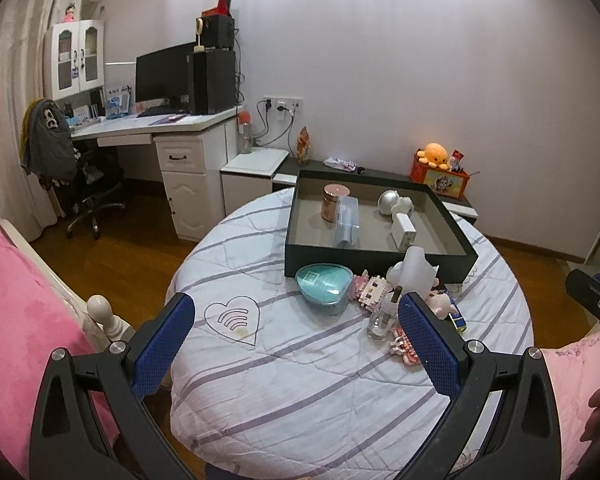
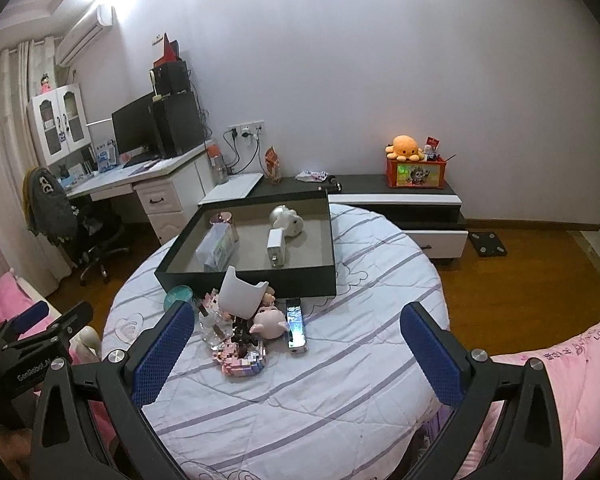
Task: Organize rigid objects
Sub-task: 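Withdraw both tools from the box back over the table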
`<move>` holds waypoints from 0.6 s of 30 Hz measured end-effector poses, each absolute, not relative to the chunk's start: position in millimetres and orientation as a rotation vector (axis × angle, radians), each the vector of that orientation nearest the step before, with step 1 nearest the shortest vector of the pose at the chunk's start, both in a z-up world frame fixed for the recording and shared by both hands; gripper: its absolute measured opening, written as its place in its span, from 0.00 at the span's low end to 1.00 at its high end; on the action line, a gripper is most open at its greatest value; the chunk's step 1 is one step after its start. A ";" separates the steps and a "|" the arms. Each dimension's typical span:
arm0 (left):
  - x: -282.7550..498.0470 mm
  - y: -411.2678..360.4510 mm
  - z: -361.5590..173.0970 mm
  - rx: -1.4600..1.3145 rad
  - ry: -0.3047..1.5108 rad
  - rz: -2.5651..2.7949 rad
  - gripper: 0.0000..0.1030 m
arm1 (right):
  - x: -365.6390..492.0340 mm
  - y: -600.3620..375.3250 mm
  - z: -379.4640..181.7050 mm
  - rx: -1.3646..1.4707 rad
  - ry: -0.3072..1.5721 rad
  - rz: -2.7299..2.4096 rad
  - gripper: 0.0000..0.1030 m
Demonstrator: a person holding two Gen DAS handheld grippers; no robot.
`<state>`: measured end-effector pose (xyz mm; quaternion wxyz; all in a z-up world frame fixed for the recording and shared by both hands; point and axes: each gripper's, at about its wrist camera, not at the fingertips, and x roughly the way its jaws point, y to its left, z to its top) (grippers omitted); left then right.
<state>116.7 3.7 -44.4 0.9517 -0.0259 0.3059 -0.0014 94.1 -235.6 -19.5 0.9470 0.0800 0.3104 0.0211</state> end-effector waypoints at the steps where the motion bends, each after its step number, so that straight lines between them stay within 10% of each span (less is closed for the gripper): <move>1: 119.2 3.5 -46.8 -0.050 0.629 -0.004 1.00 | 96.8 -235.0 -21.4 0.163 0.639 0.044 1.00; 18: 195.2 -1.8 -122.1 0.008 0.814 -0.006 1.00 | 150.0 -194.2 -107.0 0.104 0.886 0.118 1.00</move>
